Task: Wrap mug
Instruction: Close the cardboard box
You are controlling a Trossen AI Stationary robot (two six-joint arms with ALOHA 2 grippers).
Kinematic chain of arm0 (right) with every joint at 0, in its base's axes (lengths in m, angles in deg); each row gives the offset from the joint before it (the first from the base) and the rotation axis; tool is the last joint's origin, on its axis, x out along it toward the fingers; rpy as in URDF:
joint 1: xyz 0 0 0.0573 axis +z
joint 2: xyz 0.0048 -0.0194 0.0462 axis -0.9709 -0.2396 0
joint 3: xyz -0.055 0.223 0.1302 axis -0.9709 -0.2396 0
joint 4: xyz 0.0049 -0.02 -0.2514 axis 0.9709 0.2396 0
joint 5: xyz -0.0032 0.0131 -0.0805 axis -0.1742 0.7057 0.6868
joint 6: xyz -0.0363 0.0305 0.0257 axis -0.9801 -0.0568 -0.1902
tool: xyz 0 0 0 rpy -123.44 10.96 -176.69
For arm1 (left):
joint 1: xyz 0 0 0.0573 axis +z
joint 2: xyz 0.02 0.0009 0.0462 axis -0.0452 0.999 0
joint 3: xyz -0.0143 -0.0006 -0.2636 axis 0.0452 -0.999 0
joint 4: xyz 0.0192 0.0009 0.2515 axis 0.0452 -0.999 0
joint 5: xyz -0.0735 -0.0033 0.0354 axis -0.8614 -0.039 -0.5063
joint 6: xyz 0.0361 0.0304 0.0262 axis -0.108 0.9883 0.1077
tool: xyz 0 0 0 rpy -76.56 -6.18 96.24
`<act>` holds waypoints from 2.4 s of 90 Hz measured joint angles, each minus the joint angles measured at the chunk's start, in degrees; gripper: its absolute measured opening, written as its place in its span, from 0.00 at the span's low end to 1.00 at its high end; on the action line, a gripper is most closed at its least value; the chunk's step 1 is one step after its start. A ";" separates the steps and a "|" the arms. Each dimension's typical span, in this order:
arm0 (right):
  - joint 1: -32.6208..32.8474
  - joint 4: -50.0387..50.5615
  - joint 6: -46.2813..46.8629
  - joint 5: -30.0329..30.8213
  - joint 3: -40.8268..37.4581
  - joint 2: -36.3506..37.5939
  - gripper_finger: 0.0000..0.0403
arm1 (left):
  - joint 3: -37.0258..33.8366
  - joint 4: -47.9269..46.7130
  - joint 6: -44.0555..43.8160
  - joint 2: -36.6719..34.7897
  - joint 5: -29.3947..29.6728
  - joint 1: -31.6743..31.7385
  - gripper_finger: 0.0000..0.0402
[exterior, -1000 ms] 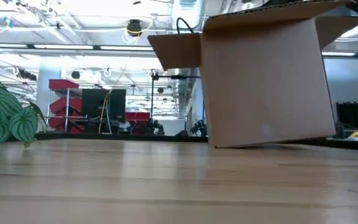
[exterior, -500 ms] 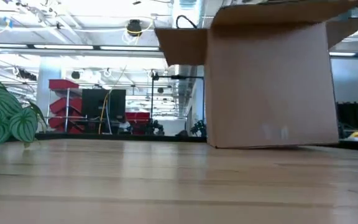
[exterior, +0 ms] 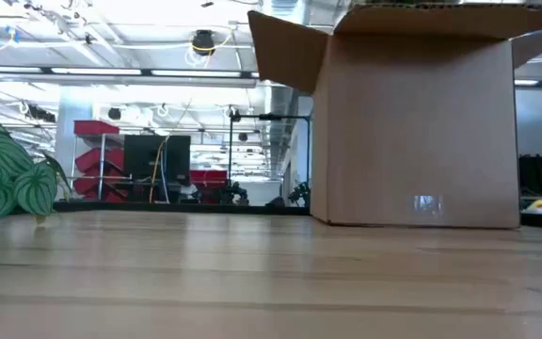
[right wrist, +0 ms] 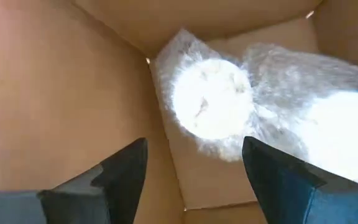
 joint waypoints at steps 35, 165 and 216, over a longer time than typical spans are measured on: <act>0.38 -1.16 7.59 -4.42 8.14 18.48 0.62 | -1.76 -14.78 -0.47 0.02 -19.30 11.50 0.33; 0.96 5.28 21.16 -5.35 9.25 24.10 0.62 | -28.81 31.93 21.43 -11.68 -54.39 37.83 0.19; 0.89 14.41 37.71 5.42 8.42 26.18 0.62 | -28.76 17.32 17.29 -22.57 -46.04 29.36 0.00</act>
